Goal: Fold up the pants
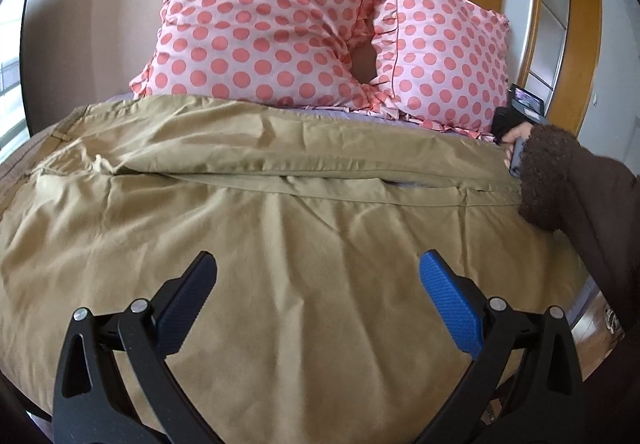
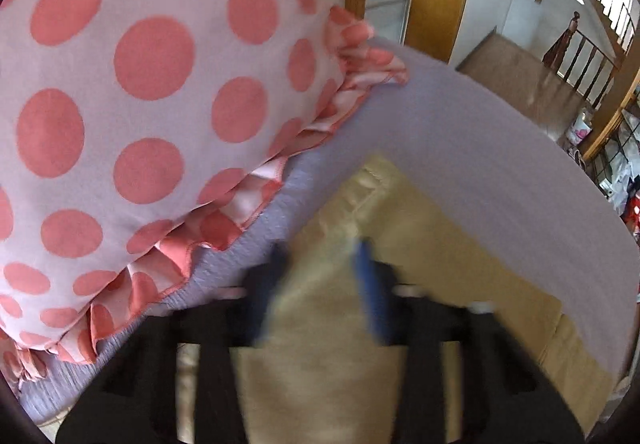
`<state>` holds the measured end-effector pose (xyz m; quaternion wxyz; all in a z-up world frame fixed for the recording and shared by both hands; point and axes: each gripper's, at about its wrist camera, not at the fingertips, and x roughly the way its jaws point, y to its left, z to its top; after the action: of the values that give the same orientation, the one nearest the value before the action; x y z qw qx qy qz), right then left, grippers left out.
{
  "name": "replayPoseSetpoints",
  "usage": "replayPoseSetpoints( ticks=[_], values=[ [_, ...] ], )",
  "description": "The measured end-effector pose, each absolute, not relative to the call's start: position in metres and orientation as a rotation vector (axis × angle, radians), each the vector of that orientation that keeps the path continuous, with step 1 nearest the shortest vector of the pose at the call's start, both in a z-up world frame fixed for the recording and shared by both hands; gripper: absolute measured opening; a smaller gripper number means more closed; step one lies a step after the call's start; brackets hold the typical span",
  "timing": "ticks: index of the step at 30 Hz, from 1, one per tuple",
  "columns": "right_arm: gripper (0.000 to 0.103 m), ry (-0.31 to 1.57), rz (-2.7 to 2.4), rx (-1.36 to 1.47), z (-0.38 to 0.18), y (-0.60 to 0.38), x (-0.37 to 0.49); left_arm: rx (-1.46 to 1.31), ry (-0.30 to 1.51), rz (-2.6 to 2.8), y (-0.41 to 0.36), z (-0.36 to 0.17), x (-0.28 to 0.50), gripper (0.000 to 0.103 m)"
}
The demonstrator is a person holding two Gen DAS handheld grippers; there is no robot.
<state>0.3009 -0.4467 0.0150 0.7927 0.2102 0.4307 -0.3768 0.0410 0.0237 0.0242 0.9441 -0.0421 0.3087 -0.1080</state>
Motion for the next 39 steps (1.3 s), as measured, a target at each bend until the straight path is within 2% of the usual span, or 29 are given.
replayPoseSetpoints(
  ticks=[3,7,11,14,18,19,20,22,23,25,26,28,33,39],
  values=[
    [0.004,0.856,-0.755,0.55,0.014,-0.458,0.281,-0.122,0.632,-0.248,0.028,0.024,0.04,0.101],
    [0.004,0.694,-0.575,0.752,0.034,-0.48,0.237,-0.18,0.614,-0.263,0.039,0.028,0.03,0.101],
    [0.003,0.52,-0.371,0.848,0.062,-0.467,0.129,-0.216,0.556,-0.22,0.052,0.037,0.02,0.101],
    [0.003,0.486,-0.333,0.922,0.055,-0.458,0.046,-0.213,0.493,-0.176,0.06,0.049,0.015,0.101],
    [0.005,0.581,-0.338,1.028,0.024,-0.443,-0.007,-0.203,0.424,-0.131,0.076,0.074,0.02,0.101],
    [0.007,0.605,-0.335,1.047,0.018,-0.441,-0.009,-0.205,0.424,-0.129,0.08,0.079,0.024,0.101],
    [0.014,0.622,-0.341,1.069,0.012,-0.441,-0.013,-0.213,0.432,-0.125,0.087,0.084,0.03,0.101],
    [0.033,0.623,-0.341,1.111,0.008,-0.443,-0.01,-0.235,0.459,-0.112,0.1,0.089,0.039,0.101],
    [0.047,0.616,-0.339,1.122,0.007,-0.443,-0.011,-0.255,0.475,-0.111,0.107,0.09,0.043,0.101],
    [0.047,0.606,-0.35,1.114,0.007,-0.442,-0.01,-0.323,0.5,-0.141,0.126,0.093,0.055,0.101],
    [0.039,0.598,-0.359,1.101,0.007,-0.441,-0.01,-0.342,0.508,-0.145,0.132,0.092,0.059,0.101],
    [0.001,0.582,-0.343,1.067,0.005,-0.444,-0.008,-0.356,0.529,-0.135,0.144,0.095,0.075,0.101],
    [0.001,0.406,-0.307,1.07,0.018,-0.458,-0.033,-0.375,0.618,-0.068,0.172,0.103,0.134,0.101],
    [0.001,0.408,-0.304,1.06,0.021,-0.463,-0.032,-0.444,0.725,0.091,0.207,0.089,0.228,0.099]
  ],
)
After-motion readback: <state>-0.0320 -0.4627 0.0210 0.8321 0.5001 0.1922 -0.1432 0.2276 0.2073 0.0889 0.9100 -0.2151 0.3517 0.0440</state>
